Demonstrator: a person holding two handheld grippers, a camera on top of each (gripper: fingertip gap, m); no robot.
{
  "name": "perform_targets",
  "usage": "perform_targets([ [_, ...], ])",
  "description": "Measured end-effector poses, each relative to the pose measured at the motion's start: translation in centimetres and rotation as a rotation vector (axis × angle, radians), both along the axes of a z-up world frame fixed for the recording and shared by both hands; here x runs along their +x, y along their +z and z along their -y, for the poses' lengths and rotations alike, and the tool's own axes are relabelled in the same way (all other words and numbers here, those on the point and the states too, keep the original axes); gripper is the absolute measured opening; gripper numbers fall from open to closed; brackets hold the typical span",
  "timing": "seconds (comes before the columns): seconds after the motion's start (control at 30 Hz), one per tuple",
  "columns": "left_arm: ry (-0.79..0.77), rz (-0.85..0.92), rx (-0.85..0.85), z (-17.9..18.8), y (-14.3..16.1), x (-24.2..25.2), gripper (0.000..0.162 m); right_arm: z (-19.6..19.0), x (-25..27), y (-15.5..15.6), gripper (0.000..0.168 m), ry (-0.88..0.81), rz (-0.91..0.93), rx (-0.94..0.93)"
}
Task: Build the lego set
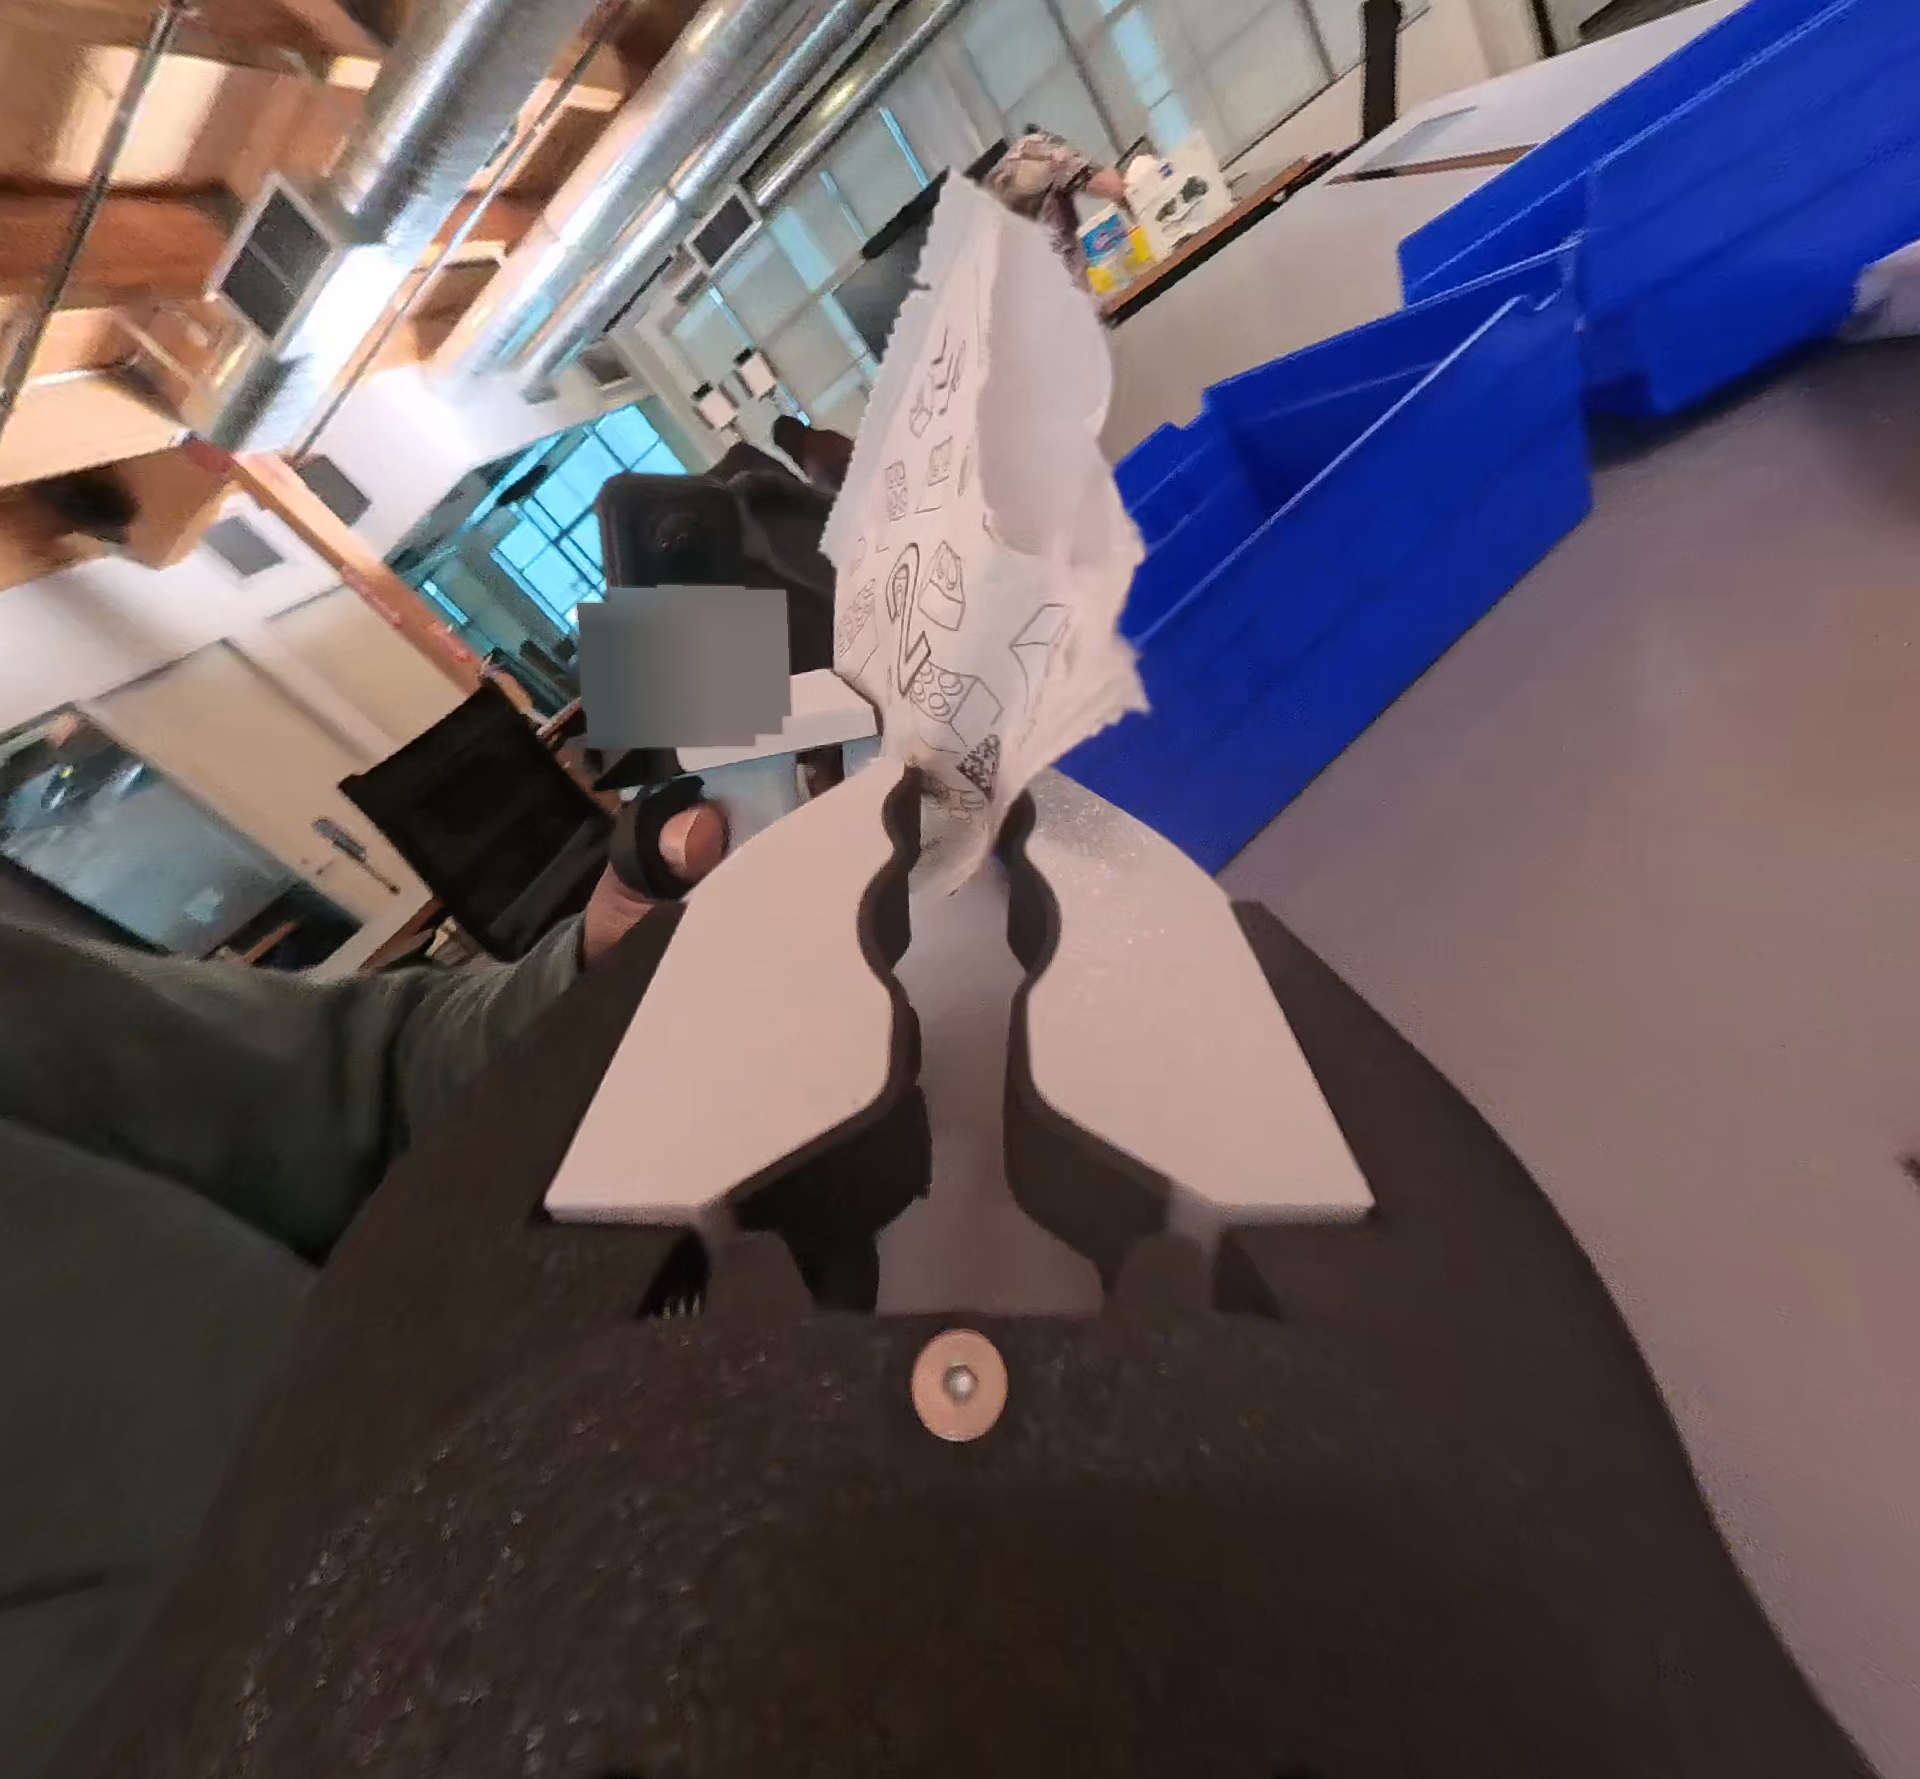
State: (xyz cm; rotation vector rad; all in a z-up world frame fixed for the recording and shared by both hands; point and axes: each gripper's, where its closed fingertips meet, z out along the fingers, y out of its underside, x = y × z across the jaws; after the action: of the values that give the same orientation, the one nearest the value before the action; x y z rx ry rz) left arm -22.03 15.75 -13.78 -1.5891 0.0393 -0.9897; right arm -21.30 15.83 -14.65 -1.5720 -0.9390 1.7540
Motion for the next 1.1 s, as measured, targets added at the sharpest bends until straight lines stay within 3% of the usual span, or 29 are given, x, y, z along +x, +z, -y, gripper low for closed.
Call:
perform_targets([
  [0.3,0.016,-0.105,0.002,1.0,-1.2,0.2,0.027,0.0,3.3,-2.0,0.012,0.238,0.172,0.092],
  [0.53,0.101,-0.181,-0.134,-0.3,-4.9,-0.6,0.031,-0.5,4.5,-4.3,0.012,0.233,0.242,0.109],
  [0.77,-0.009,-0.242,-0.098,0.9,-4.5,0.9,0.036,1.1,5.0,-5.2,0.012,0.324,0.247,0.129],
  [0.9,-0.128,-0.29,-0.099,1.8,-3.9,1.7,0.001,1.4,5.0,-5.2,0.011,0.346,0.262,0.162],
  [1.1,-0.181,-0.435,-0.175,1.7,-3.3,1.0,0.0,1.4,4.2,-4.6,0.012,0.325,0.258,0.177],
])
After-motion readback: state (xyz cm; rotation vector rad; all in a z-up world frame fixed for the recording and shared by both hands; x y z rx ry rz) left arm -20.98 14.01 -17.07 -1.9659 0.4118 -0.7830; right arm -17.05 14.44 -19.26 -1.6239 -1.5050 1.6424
